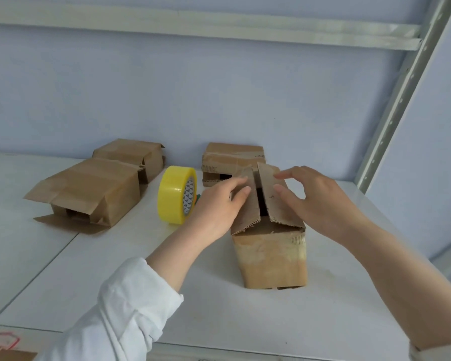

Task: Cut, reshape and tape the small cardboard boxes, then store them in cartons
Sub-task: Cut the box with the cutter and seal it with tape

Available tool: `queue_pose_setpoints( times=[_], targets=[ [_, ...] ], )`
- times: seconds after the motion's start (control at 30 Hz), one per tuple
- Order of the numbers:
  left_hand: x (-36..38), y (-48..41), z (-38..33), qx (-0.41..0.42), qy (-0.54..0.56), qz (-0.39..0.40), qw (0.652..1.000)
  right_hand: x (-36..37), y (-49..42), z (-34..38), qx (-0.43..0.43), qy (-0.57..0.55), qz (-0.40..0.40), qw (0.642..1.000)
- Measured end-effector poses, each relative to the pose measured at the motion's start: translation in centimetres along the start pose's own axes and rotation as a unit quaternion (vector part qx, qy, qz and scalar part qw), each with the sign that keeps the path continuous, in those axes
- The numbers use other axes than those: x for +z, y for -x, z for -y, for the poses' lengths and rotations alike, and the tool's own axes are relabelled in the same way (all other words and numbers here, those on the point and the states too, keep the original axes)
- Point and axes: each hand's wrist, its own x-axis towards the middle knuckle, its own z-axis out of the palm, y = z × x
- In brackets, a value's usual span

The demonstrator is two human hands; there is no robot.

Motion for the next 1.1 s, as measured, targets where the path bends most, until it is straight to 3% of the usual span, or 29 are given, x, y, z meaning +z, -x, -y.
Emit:
queue_pose_setpoints(
  times=[0.2, 0.3, 0.4, 0.5, 0.6, 0.67, 0.73, 0.9, 1.0, 1.1],
  targets=[
    [-1.4, -0.3, 0.8, 0.028, -0.016, -0.041, 0.999, -0.2, -0.2, 1.2, 0.001, 0.009, -0.021, 1.0],
    [-4.1, -1.8, 2.6, 0.022, -0.119, -0.118, 0.986, -0.6, -0.8, 2.5, -0.004, -0.006, -0.034, 0.999],
    [-6.3, -3.0, 6.2, -0.015, -0.268, -0.078, 0.96, -0.4, -1.9, 4.9, -0.032, -0.021, -0.041, 0.998],
    [-6.2, -1.3, 8.3, 0.019, -0.278, -0.077, 0.957, 0.5, -3.2, 7.2, -0.049, -0.037, -0.019, 0.998],
    [-6.3, 2.1, 9.2, 0.065, -0.235, -0.204, 0.948, 1.3, -4.5, 8.8, -0.053, -0.05, 0.026, 0.997],
    [-7.0, 3.7, 9.6, 0.04, -0.165, -0.279, 0.945, 1.8, -5.3, 9.6, -0.049, -0.042, 0.06, 0.996],
    [-7.6, 4.2, 9.7, -0.016, -0.076, -0.298, 0.951, 2.7, -6.2, 10.5, -0.049, -0.025, 0.091, 0.994],
    [-8.4, 4.4, 9.5, -0.161, 0.176, -0.168, 0.957, 6.0, -6.8, 11.9, -0.056, 0.06, 0.201, 0.976],
    [-8.9, 5.5, 9.3, -0.173, 0.256, -0.096, 0.946, 7.2, -6.5, 12.8, -0.052, 0.085, 0.233, 0.967],
    [-9.4, 6.2, 8.9, -0.169, 0.27, -0.056, 0.946, 7.8, -6.3, 13.4, -0.05, 0.049, 0.232, 0.97]
  ],
)
